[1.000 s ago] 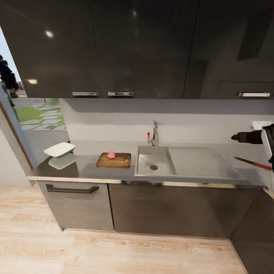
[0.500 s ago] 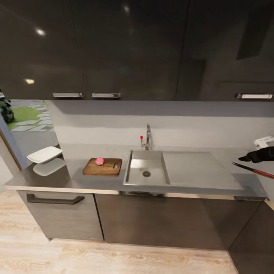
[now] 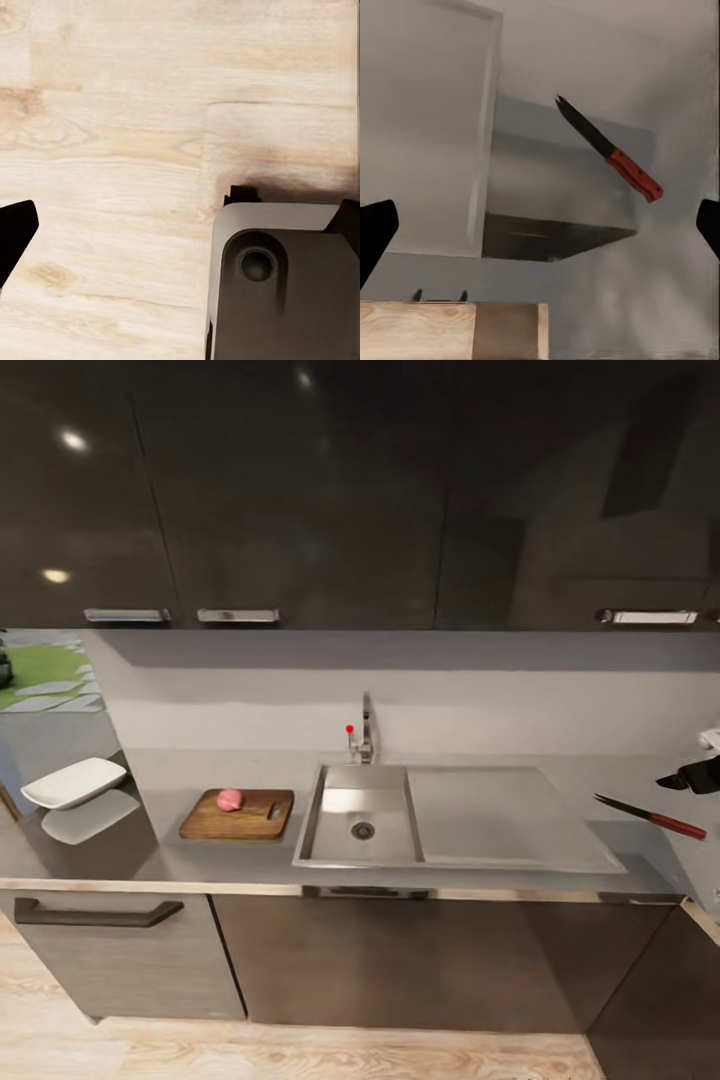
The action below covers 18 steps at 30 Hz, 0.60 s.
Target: In the kitchen, take the Vidalia onion out of the sink, dice it on the chopping board with the paring knife, put the diced onion into the bowl on the countertop, then place both the paring knife and the chopping board into the sink.
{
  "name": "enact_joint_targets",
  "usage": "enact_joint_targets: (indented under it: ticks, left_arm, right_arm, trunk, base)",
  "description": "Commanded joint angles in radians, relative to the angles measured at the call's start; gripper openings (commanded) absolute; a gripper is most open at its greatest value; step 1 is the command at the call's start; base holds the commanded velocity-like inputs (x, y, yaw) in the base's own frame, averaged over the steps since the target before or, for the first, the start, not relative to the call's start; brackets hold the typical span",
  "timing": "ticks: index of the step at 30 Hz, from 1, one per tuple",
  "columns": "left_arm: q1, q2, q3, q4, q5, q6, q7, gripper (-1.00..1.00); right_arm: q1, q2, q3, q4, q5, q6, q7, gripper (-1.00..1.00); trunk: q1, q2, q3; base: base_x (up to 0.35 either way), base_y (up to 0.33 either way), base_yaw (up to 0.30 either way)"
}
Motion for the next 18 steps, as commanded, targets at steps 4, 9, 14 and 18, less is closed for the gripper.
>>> enact_joint_targets:
  ticks: [4,9,14,18]
  left_arm:
    - [-0.002,0.000,-0.009,0.004,0.010,-0.007,0.000,1.00]
    - [-0.002,0.000,-0.009,0.004,0.010,-0.007,0.000,1.00]
    - [-0.002,0.000,-0.009,0.004,0.010,-0.007,0.000,1.00]
    - [-0.002,0.000,-0.009,0.004,0.010,-0.007,0.000,1.00]
  right_arm:
    - [-0.001,0.000,-0.005,-0.001,0.009,0.003,0.006,1.00]
    - [-0.001,0.000,-0.005,-0.001,0.009,0.003,0.005,1.00]
    - [-0.001,0.000,-0.005,-0.001,0.009,0.002,0.005,1.00]
    - [-0.001,0.001,-0.005,-0.001,0.008,0.001,0.007,1.00]
  trunk:
    - [0.001,-0.002,0.002]
    - [0.001,-0.002,0.008]
    - [0.001,-0.002,0.011]
    - [0.001,-0.002,0.012]
  base:
    - [0.002,-0.002,-0.208]
    - [0.000,0.000,-0.210]
    - [0.000,0.000,-0.124]
    - [0.000,0.000,-0.026]
